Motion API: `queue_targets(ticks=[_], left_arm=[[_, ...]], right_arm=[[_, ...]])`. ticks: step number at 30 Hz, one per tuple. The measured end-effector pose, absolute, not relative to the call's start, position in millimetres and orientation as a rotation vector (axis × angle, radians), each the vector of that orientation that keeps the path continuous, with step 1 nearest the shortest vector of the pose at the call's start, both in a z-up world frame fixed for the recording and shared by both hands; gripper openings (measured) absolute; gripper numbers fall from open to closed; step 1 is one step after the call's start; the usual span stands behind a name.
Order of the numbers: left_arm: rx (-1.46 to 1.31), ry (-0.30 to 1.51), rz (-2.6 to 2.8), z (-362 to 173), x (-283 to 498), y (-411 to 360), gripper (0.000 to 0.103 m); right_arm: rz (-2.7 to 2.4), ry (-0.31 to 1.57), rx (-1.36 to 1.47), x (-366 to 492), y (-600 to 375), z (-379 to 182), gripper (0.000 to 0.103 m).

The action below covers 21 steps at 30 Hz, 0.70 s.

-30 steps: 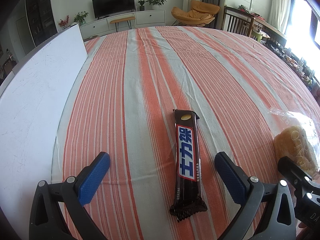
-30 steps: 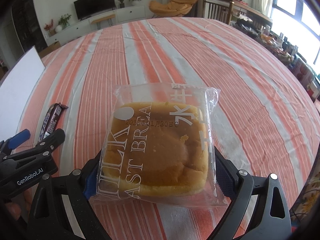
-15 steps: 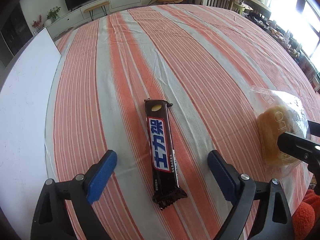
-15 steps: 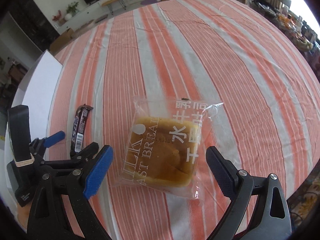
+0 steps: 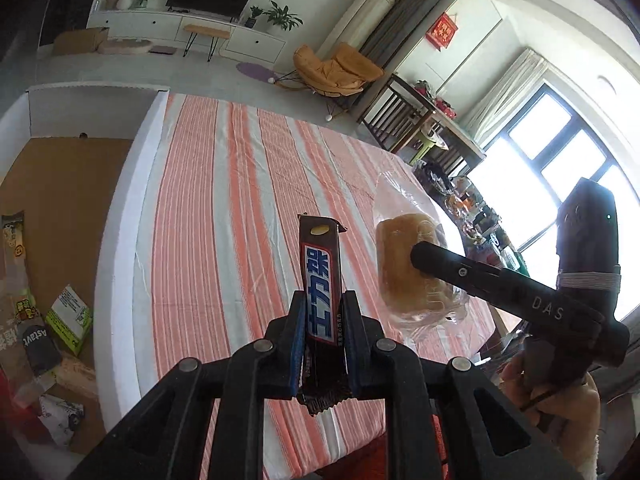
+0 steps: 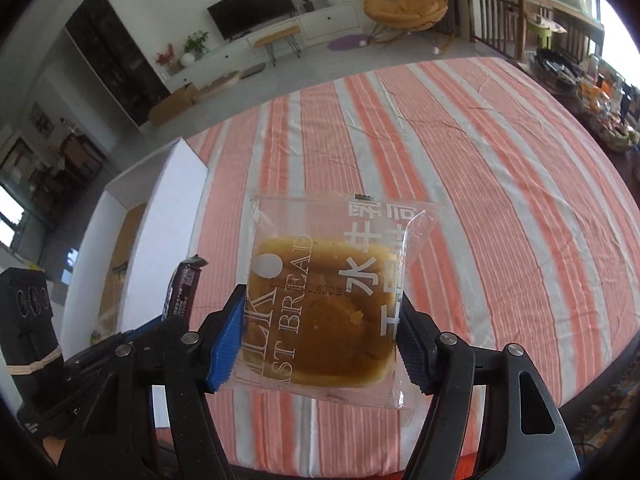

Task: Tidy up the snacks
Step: 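Drop the chocolate bar and toast bag into the box, opening both tools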

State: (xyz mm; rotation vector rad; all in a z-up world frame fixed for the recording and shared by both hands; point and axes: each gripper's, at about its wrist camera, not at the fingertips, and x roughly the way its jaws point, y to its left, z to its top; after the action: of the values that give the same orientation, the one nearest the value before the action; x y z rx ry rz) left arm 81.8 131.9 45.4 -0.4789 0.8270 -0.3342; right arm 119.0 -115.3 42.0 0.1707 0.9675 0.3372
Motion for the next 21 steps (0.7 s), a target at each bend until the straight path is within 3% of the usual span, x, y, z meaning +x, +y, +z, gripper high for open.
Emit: queue_targets(ticks=[6,13,14,15,16,17,18,21], left_arm=[[-0.422,0.693,-0.109,100,36,238,0.017],[-0.306,0.799,0.290,33,33,342,0.022],[-0.297,0.817,0.315,22,33,348,0.031],[-0.294,0.830,0.338,10,30,355,0.051],[-0.292,0.837,0.356,0,28,356,0.063],[-0.289,0.836,0.367,-5,25,356,0.082],[-0.277,0.824,0.374,-10,20,354,0.087],[-0.188,0.798,0.404,-16,14,342,0.090]], right_arm=[[0.667,0.909,0.150,100,12,89,0.071],[0.863,0.959,0.046,84,142,53,0.072],[0.871,0.969,0.028,84,154,44,0.073],[0.874,0.988,0.005,86,164,32,0.073],[0.872,1.013,-0.013,89,170,22,0.073],[0.864,1.035,-0.023,90,173,14,0.073],[0.853,1.044,-0.024,92,171,9,0.073],[0.801,0.978,-0.058,87,155,12,0.074]])
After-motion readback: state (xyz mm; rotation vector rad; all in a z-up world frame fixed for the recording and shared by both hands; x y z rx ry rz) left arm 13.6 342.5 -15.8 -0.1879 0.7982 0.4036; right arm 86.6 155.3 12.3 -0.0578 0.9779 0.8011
